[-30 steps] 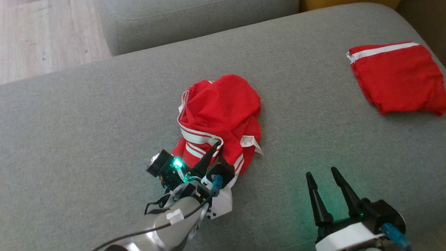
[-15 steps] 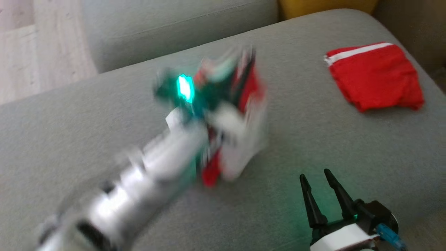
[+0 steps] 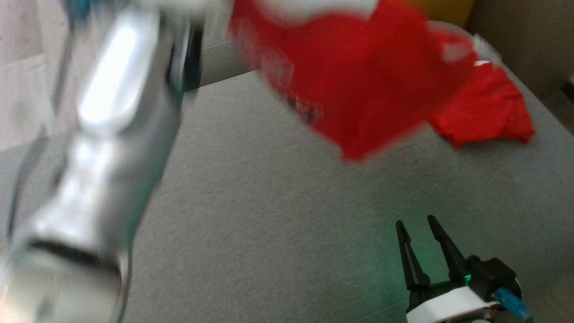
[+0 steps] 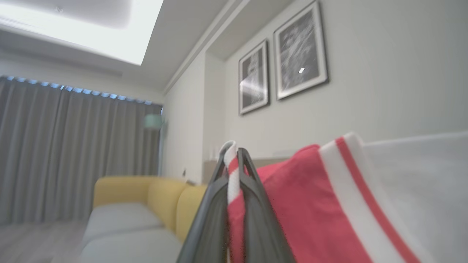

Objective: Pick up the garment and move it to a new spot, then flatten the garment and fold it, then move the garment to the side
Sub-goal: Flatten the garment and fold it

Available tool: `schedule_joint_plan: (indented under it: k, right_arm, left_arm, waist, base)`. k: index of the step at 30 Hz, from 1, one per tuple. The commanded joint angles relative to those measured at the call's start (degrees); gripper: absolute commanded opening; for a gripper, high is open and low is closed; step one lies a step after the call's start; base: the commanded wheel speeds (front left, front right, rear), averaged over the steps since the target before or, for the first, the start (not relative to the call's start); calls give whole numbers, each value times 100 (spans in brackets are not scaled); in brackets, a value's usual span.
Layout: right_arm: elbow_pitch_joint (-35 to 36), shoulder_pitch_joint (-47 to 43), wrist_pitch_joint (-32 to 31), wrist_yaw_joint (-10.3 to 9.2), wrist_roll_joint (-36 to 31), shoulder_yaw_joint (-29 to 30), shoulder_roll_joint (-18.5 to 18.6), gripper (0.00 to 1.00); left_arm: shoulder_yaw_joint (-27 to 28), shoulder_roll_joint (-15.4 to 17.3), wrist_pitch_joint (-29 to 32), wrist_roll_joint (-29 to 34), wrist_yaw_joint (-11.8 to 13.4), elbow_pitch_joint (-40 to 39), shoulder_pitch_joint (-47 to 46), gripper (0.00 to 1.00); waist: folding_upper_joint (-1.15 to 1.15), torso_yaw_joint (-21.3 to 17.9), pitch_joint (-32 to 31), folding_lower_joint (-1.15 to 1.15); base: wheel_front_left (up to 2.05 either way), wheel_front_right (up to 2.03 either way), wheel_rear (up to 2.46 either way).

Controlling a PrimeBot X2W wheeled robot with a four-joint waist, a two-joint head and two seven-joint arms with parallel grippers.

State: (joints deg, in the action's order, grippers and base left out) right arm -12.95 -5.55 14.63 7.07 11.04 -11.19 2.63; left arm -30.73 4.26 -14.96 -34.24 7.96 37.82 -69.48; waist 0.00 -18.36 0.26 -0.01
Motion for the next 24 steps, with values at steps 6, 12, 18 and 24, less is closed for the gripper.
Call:
schedule_joint_plan:
  k: [6, 12, 18, 24]
  right_arm:
    - [276, 200, 37, 42, -67, -1, 25, 100]
    - [254, 420, 37, 42, -157, -23, 25, 100]
    - [228, 419, 37, 42, -193, 6, 25, 100]
    - [212, 347, 37, 42, -118, -16, 25, 100]
  left_arm:
    - [382, 673, -3, -256, -478, 629, 2515, 0]
    - [638, 868, -3, 233, -635, 725, 3011, 100]
    - [987, 1174, -4, 1171, 54, 279, 3169, 100]
    - [696, 1244, -4, 2177, 690, -271, 3454, 100]
  waist:
    - [0, 544, 359, 1]
    - [0, 693, 614, 1]
    - [0, 876, 633, 1]
    - [0, 996, 613, 1]
  base:
    - [0, 0, 0]
    - [0, 0, 0]
    - [0, 0, 0]
    - [0, 0, 0]
